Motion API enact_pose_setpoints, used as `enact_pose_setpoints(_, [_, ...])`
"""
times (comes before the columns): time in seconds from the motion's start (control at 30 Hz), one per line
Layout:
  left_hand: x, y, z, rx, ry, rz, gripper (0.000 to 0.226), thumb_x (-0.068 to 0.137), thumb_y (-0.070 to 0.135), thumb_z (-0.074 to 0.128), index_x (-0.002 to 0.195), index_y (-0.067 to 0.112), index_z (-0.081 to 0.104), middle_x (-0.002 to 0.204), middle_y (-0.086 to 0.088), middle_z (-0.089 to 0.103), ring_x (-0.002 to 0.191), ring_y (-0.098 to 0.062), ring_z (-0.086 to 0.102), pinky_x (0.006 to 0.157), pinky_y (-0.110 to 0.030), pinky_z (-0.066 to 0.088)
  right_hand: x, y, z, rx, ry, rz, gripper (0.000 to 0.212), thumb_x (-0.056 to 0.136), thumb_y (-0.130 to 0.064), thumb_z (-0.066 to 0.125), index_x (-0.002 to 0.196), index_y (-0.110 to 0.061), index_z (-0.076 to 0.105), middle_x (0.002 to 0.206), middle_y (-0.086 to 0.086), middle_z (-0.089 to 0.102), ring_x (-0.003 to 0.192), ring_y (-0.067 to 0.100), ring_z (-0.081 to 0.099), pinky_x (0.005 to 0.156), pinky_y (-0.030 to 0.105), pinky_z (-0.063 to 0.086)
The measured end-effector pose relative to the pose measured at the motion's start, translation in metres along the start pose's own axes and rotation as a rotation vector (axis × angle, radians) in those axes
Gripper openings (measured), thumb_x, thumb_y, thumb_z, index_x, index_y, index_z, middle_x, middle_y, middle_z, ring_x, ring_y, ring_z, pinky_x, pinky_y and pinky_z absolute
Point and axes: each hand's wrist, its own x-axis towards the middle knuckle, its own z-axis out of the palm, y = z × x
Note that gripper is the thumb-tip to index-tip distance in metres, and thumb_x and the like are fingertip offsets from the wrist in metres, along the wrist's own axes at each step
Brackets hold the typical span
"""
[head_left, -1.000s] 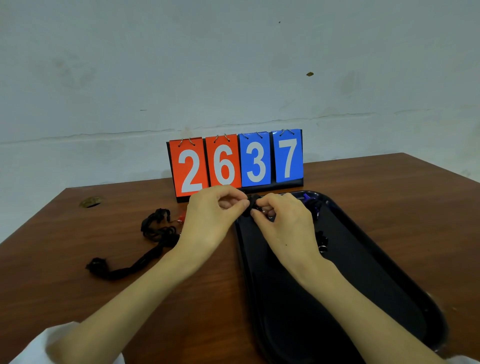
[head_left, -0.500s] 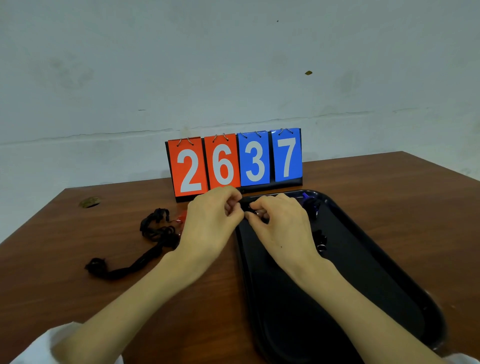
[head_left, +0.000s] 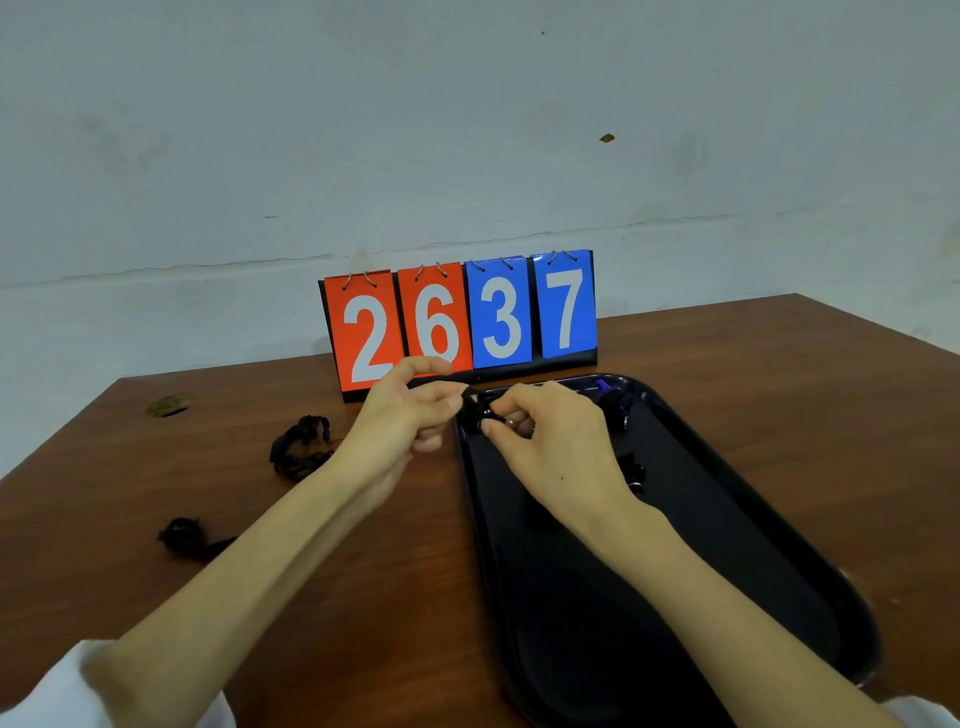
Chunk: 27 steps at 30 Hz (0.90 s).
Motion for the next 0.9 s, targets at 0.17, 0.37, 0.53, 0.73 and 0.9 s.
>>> enact_pose_setpoints(0.17, [-0.002,0.004,-0.001,0.488,0.058,0.308,0.02,0.083,0.008,0.067,0.09,0.025,0.062,0.081,0.005,0.071,0.075,-0.006,0.063,0.075,-0.019,0.048,-0.001,0.001,0.002,0.001,-0.005,0.006,0.017,0.083,-0.027,0.066,0.096,-0.016,0.068,0.084,-0.002,0.063,0.08,0.01,0.055,0.079,0.031,0.05])
enact_pose_setpoints(0.37, [-0.001,-0.003,-0.003,0.747,0.057,0.488,0.018,0.084,0.013,0.066,0.09,0.03,0.069,0.089,0.014,0.064,0.084,-0.004,0.057,0.074,-0.014,0.046,0.0,0.003,0.004,0.008,-0.012,0.036,0.018,0.083,-0.028,0.066,0.097,-0.018,0.069,0.084,-0.004,0.064,0.079,0.009,0.056,0.079,0.029,0.049])
enact_pose_setpoints(0.53, [-0.001,-0.003,-0.008,1.162,-0.044,0.815,0.02,0.086,0.013,0.063,0.104,0.014,0.071,0.094,0.002,0.07,0.089,-0.011,0.063,0.078,-0.011,0.043,-0.001,0.004,0.006,0.004,-0.016,0.065,0.015,0.082,-0.029,0.066,0.094,-0.02,0.069,0.082,-0.006,0.065,0.078,0.007,0.055,0.08,0.028,0.049])
enact_pose_setpoints(0.73, [-0.001,0.0,-0.01,1.483,-0.067,1.12,0.018,0.074,0.009,0.076,0.09,0.002,0.071,0.092,-0.014,0.069,0.08,-0.026,0.067,0.065,-0.031,0.054,-0.001,0.003,0.008,0.027,-0.046,0.09,0.014,0.081,-0.028,0.067,0.092,-0.02,0.069,0.081,-0.007,0.067,0.078,0.006,0.058,0.082,0.03,0.051])
enact_pose_setpoints(0.9, [-0.004,-0.006,-0.01,1.371,-0.07,1.009,0.027,0.088,0.024,0.045,0.09,0.008,0.066,0.075,-0.003,0.068,0.063,-0.018,0.066,0.055,-0.028,0.056,-0.002,0.001,0.009,-0.053,-0.13,0.056,0.021,0.082,-0.031,0.066,0.101,-0.02,0.067,0.091,-0.004,0.068,0.086,0.009,0.059,0.085,0.029,0.05])
